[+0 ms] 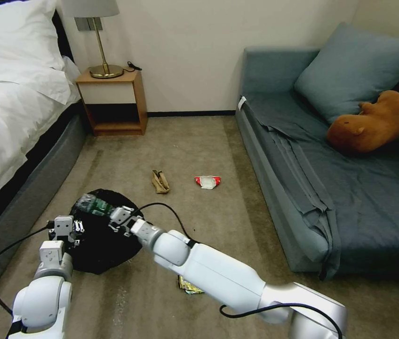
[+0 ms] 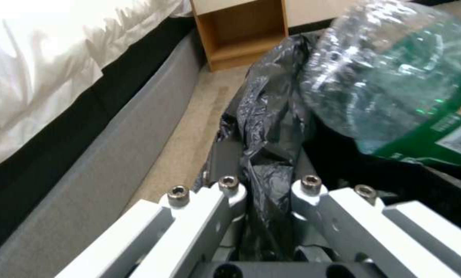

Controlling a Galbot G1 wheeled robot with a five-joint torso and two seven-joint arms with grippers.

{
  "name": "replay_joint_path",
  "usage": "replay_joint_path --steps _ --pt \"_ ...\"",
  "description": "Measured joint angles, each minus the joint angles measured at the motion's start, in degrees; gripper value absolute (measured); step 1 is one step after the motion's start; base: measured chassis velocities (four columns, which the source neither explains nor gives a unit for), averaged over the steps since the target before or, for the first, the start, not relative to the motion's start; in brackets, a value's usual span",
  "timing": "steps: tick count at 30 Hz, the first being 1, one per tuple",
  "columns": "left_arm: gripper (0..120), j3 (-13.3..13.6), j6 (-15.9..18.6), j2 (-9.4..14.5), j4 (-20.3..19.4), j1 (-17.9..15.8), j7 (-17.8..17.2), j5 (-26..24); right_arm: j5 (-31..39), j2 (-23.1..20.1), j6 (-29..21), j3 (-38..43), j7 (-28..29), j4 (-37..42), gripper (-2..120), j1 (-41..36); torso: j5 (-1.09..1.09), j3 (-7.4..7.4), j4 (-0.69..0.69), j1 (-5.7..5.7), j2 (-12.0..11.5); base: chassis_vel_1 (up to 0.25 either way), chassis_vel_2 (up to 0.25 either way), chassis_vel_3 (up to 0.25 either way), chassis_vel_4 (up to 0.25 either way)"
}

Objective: Pick up the trash bin, then pick up the garbage on the floor and place it into the trash bin.

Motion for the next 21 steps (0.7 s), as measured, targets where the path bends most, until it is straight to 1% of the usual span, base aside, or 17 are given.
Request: replay_joint_path --steps 7,9,10,12,13,14,15,16,17,18,20,21 --pt "5 -0.1 0.0 -0.1 -0.7 0.4 -0.1 -0.2 -0.1 -0.3 -0.5 -0.4 0.3 0.9 21 -0.7 0.01 0.00 0.01 0.00 0.0 0.000 0.000 0.000 0.000" --pt "5 -0.3 0.0 -0.2 -0.9 0.6 -0.1 -0.4 0.1 0.0 -1.3 -0.8 0.8 1.5 30 -0.9 0.00 0.00 0.01 0.00 0.0 0.000 0.000 0.000 0.000" --pt "5 -0.3 0.0 -0.2 -0.9 0.6 -0.1 -0.4 0.1 0.0 -1.3 -0.8 0.8 1.5 30 -0.9 0.00 0.00 0.01 0.00 0.0 0.000 0.000 0.000 0.000" --pt "5 -0.5 -0.1 -0.3 -1.0 0.8 -0.2 -0.5 0.1 0.1 -1.6 -1.0 1.2 1.9 41 -1.1 0.00 0.00 0.01 0.00 0.0 0.000 0.000 0.000 0.000" --pt "5 -0.5 -0.1 -0.3 -1.0 0.8 -0.2 -0.5 0.1 0.1 -1.6 -1.0 1.2 1.9 41 -1.1 0.00 0.00 0.01 0.00 0.0 0.000 0.000 0.000 0.000" --pt "5 -0.6 -0.2 -0.4 -1.0 0.9 -0.2 -0.5 0.1 -0.1 -1.8 -1.0 1.3 2.2 48 -1.3 0.00 0.00 0.01 0.00 0.0 0.000 0.000 0.000 0.000" --pt "5 -0.7 -0.3 -0.5 -1.0 1.0 -0.2 -0.6 0.1 -0.2 -2.0 -1.1 1.3 2.4 51 -1.5 0.00 0.00 0.02 0.00 0.0 0.000 0.000 0.000 0.000" --pt "5 -0.9 -0.4 -0.6 -1.0 1.1 -0.3 -0.6 0.0 -0.5 -2.2 -1.1 1.1 2.7 57 -1.7 0.00 0.00 0.01 0.00 0.0 0.000 0.000 0.000 0.000" --pt "5 -0.9 -0.4 -0.6 -1.0 1.1 -0.3 -0.6 0.0 -0.5 -2.2 -1.1 1.1 2.7 57 -1.7 0.00 0.00 0.01 0.00 0.0 0.000 0.000 0.000 0.000" --pt "5 -1.1 -0.4 -0.6 -1.0 1.1 -0.3 -0.7 -0.2 -0.7 -2.3 -1.1 1.0 2.9 60 -1.8 0.00 0.00 0.01 0.00 0.0 0.000 0.000 0.000 0.000" --pt "5 -1.6 -0.6 -0.4 -0.7 1.2 -0.3 -0.9 -0.4 -1.2 -2.5 -1.1 0.8 3.5 71 -2.2 0.00 0.00 0.01 0.00 0.0 0.000 0.000 0.000 0.000" --pt "5 -1.6 -0.6 -0.4 -0.7 1.2 -0.3 -0.9 -0.4 -1.2 -2.5 -1.1 0.8 3.5 71 -2.2 0.00 0.00 0.01 0.00 0.0 0.000 0.000 0.000 0.000"
